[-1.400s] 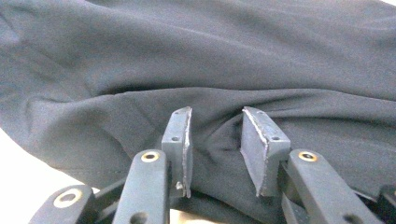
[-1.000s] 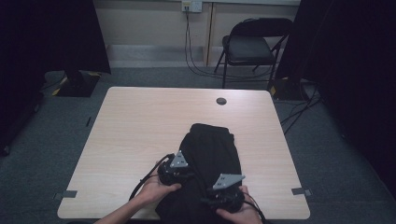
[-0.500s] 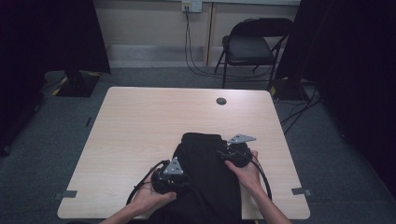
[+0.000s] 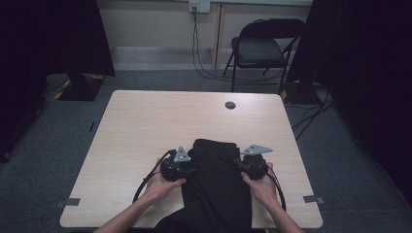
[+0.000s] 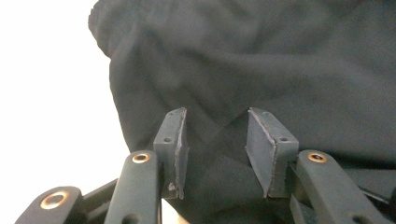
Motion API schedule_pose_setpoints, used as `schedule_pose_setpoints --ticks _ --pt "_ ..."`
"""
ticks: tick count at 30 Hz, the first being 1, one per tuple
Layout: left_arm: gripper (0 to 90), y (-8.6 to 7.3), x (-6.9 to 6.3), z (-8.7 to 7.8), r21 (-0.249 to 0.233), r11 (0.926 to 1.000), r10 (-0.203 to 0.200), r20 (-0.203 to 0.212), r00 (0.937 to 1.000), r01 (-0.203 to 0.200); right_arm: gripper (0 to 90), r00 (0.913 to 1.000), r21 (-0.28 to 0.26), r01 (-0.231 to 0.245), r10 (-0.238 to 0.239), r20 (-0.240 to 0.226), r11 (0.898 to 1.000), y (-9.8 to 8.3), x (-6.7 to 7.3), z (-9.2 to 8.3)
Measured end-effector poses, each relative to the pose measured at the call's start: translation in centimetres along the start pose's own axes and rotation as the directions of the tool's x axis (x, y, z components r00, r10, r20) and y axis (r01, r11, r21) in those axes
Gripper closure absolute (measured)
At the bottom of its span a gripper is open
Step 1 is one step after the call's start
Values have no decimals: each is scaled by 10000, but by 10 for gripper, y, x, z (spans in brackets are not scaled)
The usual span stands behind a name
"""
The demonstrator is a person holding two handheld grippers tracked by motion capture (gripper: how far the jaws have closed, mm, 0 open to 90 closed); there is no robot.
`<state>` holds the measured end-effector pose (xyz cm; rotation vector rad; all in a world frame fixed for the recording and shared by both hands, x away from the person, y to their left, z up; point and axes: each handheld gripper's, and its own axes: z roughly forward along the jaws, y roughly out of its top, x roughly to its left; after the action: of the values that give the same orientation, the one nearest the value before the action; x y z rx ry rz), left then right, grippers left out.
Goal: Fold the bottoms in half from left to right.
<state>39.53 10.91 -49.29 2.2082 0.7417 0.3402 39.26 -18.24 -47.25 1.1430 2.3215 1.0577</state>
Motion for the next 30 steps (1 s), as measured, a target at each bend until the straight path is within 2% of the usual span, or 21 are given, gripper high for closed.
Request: schedule_pose_setpoints --ticks 2,3,6,8,9,10,13,14,16,17,18,19,20,23,24,25,26,28,30 --pt "585 -2 -2 0 -52 9995 -301 -74 9995 301 898 9996 366 239 -244 134 9990 -7 -4 4" --pt "587 -2 -3 1 -31 9998 -213 -82 9997 212 897 9997 452 201 -205 100 9988 -10 -7 4" --pt "595 -3 -5 1 -3 9995 -312 61 9995 312 875 9999 950 162 -164 8 9953 -13 -10 9" --pt "595 -3 -5 -1 166 9984 -536 164 9984 533 768 10000 820 44 -48 48 9966 -15 -12 8" --pt "594 -3 -5 -2 202 9990 -412 193 9990 408 661 9996 686 152 -166 209 9975 -15 -12 7" --pt "590 -1 -4 -3 294 9993 -242 272 9993 234 600 9996 509 139 -151 236 9986 -14 -12 6" --pt "541 3 2 -8 197 9991 -394 706 9967 381 424 9992 9 -117 117 380 9999 -9 -15 5" --pt "529 7 7 -12 78 9985 -549 794 9953 544 421 9991 -158 -135 142 410 9998 -7 -16 6" --pt "510 13 15 -19 -376 9964 -733 551 9958 754 364 9991 -350 -355 363 236 9988 -6 -22 11" --pt "498 15 20 -21 -575 9930 -1004 504 9937 1033 357 9986 -295 -519 523 120 9982 -7 -25 14" --pt "478 18 26 -21 -458 9931 -1057 466 9933 1078 355 9983 -145 -566 568 148 9983 -8 -27 18" --pt "450 20 31 -21 -521 9921 -1129 289 9932 1142 333 9980 -68 -593 595 220 9982 -9 -28 20" --pt "445 21 38 -19 -634 9886 -1353 249 9905 1366 333 9978 -31 -646 647 142 9979 -10 -29 21" --pt "404 23 51 -10 -541 9844 -1663 287 9857 1676 351 9978 29 -602 601 290 9982 -10 -29 23" --pt "400 21 56 -5 -464 9805 -1880 569 9805 1907 367 9982 64 -571 570 170 9983 -10 -29 25" --pt "391 21 58 -1 -281 9793 -1985 642 9780 2006 370 9989 121 -452 451 88 9989 -11 -27 27" --pt "376 20 60 3 -153 9828 -1835 422 9821 1843 375 9992 102 -357 356 156 9993 -11 -26 28" --pt "363 20 61 7 -200 9822 -1854 542 9812 1867 427 9989 55 -448 447 102 9990 -10 -25 29" --pt "356 20 60 10 -271 9811 -1897 636 9798 1917 557 9993 -64 -384 384 17 9992 -9 -25 30"
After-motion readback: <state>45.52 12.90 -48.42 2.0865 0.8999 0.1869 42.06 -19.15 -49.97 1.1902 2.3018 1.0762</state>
